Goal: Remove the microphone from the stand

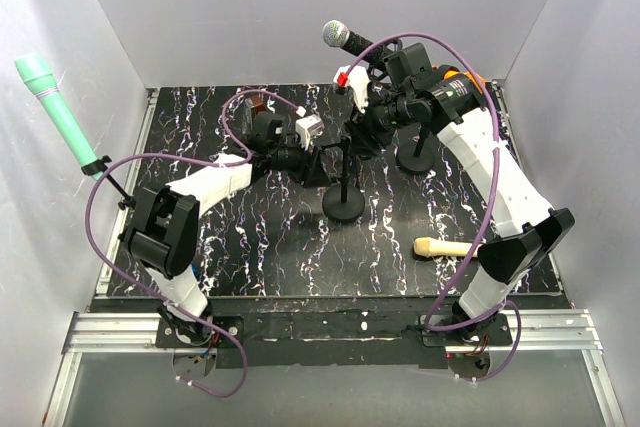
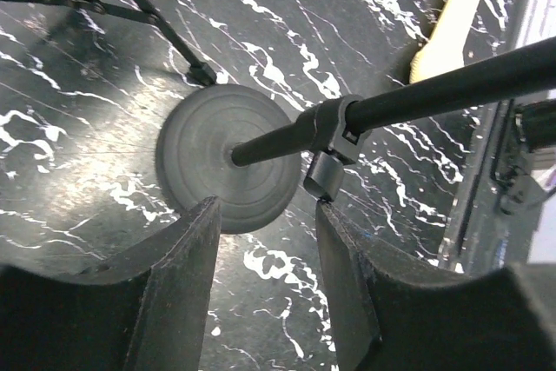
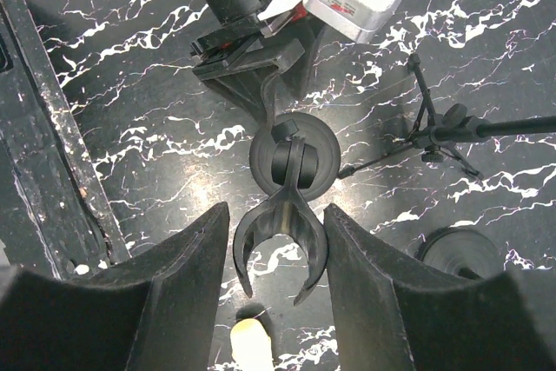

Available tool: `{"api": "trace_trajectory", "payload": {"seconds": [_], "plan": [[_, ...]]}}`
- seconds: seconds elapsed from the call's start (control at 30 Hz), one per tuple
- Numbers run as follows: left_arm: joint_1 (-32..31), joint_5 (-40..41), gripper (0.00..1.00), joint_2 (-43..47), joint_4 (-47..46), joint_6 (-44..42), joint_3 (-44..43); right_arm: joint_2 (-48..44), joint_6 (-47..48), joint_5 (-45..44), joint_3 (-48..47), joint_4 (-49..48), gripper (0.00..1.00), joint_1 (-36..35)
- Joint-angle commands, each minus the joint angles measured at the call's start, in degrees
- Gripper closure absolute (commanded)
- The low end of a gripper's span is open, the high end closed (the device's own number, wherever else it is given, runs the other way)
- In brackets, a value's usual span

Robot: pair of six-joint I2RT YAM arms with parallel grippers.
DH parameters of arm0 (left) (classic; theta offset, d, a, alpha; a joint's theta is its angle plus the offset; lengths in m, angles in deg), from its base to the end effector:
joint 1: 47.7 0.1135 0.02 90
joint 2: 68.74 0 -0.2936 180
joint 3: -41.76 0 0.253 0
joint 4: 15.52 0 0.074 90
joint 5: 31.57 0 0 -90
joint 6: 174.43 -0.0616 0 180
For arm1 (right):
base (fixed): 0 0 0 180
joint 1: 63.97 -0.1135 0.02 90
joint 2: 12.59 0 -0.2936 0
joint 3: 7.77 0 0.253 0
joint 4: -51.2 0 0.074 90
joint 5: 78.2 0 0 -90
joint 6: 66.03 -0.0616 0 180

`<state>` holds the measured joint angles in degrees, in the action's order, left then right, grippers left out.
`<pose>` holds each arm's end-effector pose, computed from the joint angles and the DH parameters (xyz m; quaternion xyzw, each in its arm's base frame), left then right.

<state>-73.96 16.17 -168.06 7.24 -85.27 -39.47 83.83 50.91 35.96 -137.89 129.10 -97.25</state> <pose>0.3390 -0.2135 0.2464 0.3445 0.7895 -0.4051 0.3063 0.2843 0.2168 0.4549 -0.5223 0.7384 0.2135 0.3693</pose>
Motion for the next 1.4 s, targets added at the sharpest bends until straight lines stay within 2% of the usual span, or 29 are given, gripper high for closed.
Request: {"api": "trace_trajectory", "payload": {"seconds": [0.0, 0.07, 0.2, 0.3, 0.5, 0.67, 0.83, 0.93, 1.07, 1.17, 1.2, 1.23, 1.3, 1.33, 1.37], "plan": [[-0.1, -7.3, 0.54, -0.4, 0.3, 3.6, -3.2, -1.4, -0.4, 1.7, 0.0, -1.3, 0.45, -0.1], [-0.1, -8.7, 0.52, -1.3, 2.3, 2.6, -4.6, -1.5, -0.3, 1.8, 0.6, -1.3, 0.45, -0.2], [0.5, -11.8, 0.40, -2.4, 7.6, -3.6, -8.2, -1.6, -0.7, 1.7, 0.7, -1.4, 0.46, -0.2], [0.9, -12.5, 0.40, -2.2, 8.6, -3.8, -8.8, -1.6, -1.0, 1.9, 0.6, -1.4, 0.46, -0.2], [1.1, -13.6, 0.62, -4.5, 4.8, 5.3, -9.0, -1.4, -0.8, 1.6, 0.6, -1.3, 0.46, -0.2], [1.4, -15.3, 0.80, -6.0, 3.9, 8.0, -9.7, -1.7, -0.6, 1.4, 0.7, -1.2, 0.47, -0.1], [3.3, -21.7, 0.94, -10.2, 5.1, 16.2, -12.7, -1.9, 0.6, 2.0, 1.0, -0.8, 0.47, -0.1], [4.5, -27.7, 1.00, -12.8, 3.8, 24.6, -14.4, -2.0, 1.4, 2.4, 1.2, -0.8, 0.47, -0.2], [5.6, -36.3, 1.00, -16.4, -4.3, 41.3, -14.8, -2.0, 2.4, 3.2, 1.0, 0.0, 0.47, -0.2], [5.9, -44.2, 1.00, -20.0, -13.0, 58.3, -14.8, -2.2, 3.2, 3.5, 1.2, 0.4, 0.47, -0.1], [5.9, -45.6, 1.00, -21.4, -9.7, 64.8, -15.3, -2.3, 3.4, 3.5, 1.2, 0.4, 0.47, -0.1], [5.9, -46.1, 1.00, -22.8, -2.0, 64.0, -16.7, -2.4, 3.6, 3.5, 1.3, 0.4, 0.47, -0.1], [5.8, -45.5, 1.00, -21.9, -6.2, 62.8, -16.3, -2.5, 3.7, 3.6, 1.5, 0.2, 0.47, -0.2], [5.7, -45.0, 0.83, -20.8, -8.5, 62.4, -15.8, -2.5, 3.8, 3.4, 1.6, 0.1, 0.47, -0.2], [6.0, -44.2, 0.70, -20.3, -8.7, 62.2, -15.9, -2.4, 3.9, 3.3, 1.7, -0.2, 0.47, -0.1]]}}
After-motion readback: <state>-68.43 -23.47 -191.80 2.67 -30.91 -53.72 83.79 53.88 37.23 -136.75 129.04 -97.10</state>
